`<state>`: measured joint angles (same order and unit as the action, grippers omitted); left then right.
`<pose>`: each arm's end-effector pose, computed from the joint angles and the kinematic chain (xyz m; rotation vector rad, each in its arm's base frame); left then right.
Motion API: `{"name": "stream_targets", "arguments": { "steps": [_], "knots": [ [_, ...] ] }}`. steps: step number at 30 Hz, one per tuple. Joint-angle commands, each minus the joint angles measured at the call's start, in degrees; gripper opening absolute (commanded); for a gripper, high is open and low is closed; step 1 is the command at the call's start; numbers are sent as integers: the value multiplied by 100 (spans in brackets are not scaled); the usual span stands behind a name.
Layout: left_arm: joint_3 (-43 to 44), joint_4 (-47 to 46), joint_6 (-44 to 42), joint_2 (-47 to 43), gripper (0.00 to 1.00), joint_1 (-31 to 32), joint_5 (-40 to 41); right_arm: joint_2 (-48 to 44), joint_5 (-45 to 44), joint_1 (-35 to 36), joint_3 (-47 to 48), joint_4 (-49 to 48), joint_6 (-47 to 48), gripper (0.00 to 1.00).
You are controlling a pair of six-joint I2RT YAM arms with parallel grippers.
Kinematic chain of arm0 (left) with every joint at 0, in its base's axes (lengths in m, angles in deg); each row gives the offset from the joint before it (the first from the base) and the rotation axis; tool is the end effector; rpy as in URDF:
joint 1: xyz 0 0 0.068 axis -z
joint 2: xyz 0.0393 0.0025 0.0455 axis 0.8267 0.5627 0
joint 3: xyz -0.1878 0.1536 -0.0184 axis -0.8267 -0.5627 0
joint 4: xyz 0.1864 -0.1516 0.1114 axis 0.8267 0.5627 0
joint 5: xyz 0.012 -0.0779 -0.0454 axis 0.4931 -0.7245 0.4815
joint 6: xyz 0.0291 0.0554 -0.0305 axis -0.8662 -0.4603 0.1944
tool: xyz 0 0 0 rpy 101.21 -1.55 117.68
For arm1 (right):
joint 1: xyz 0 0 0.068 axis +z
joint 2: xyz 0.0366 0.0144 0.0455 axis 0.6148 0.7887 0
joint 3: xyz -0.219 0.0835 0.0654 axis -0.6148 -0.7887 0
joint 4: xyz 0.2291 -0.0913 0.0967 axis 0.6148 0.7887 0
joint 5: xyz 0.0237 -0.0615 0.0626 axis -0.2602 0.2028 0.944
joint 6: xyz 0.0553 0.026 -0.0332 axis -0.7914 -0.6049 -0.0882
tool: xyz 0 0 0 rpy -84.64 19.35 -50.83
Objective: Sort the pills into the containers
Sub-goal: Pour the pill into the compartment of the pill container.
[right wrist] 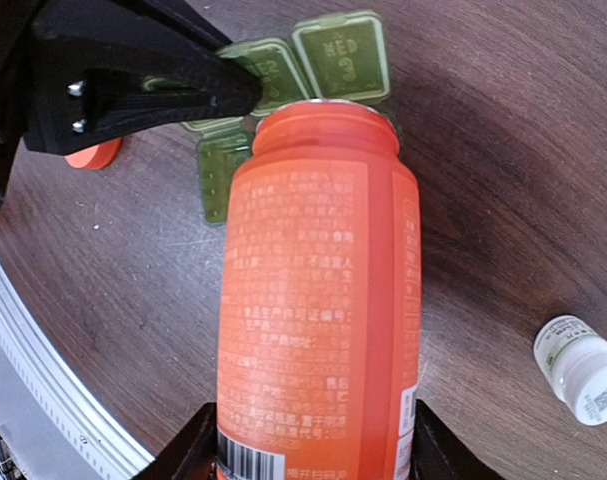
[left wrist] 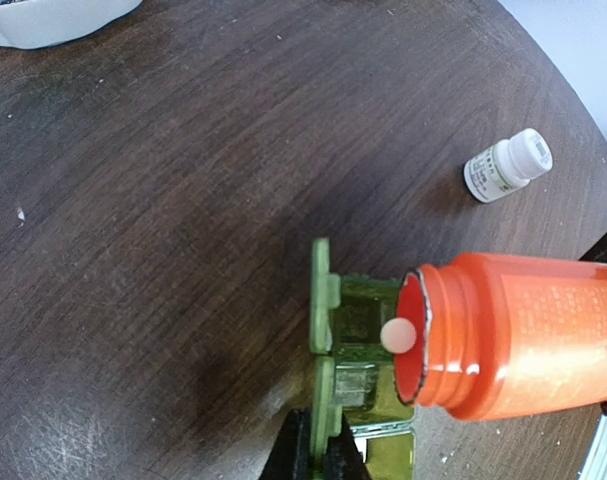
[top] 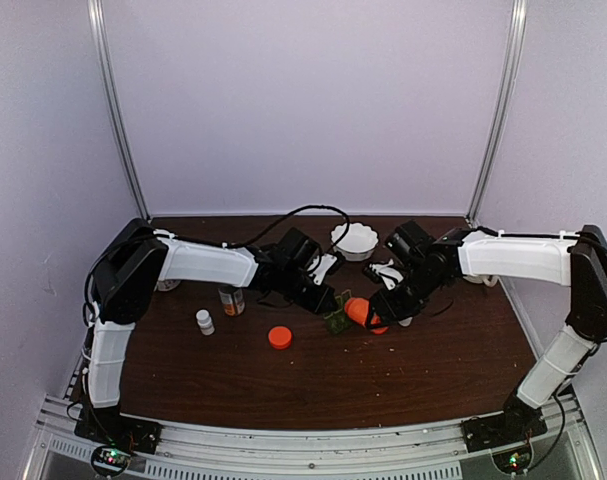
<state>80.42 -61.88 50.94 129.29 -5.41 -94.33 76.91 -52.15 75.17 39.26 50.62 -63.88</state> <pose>0.2895 -0.3756 0.1095 0.8167 2.4423 -0.8820 0.2456 0.2136 0.1605 -0.7338 2.7866 0.7393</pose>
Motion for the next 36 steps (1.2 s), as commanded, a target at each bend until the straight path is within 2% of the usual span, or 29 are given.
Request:
{"name": "stream_targets", "arguments": {
  "steps": [1,4,6,8,11,24,27,29,31,34,36],
  "knots": [
    [96,-153,-89,113,0,27,-25,-230,81,-23,-196,-355,-117,0],
    [93,-149,-89,109,0,28,-18,-4,223,-30,79,149,151,0],
    [96,-152,-98,109,0,27,-32,-372,300,-57,-193,-301,-76,0],
    [95,-149,-94,109,0,26,-26,-472,12,-75,-304,-479,-164,0],
    [104,-153,-98,110,0,28,-30,-11,20,-76,89,294,204,0],
    [96,-153,-89,109,0,27,-20,-536,155,-85,-426,-473,14,0],
    [92,-158,-89,109,0,28,-27,-88,-60,-85,-96,192,277,0],
    [94,-161,-89,112,0,23,-29,-288,282,-85,-283,-206,211,0],
    [96,-158,-84,109,0,25,-24,-562,173,-85,-523,-595,-40,0],
    [96,-158,-81,109,0,28,-23,-244,-143,-92,-140,114,220,0],
    [105,-145,-81,113,0,28,-23,-367,188,-93,-277,-191,163,0]
  ]
}}
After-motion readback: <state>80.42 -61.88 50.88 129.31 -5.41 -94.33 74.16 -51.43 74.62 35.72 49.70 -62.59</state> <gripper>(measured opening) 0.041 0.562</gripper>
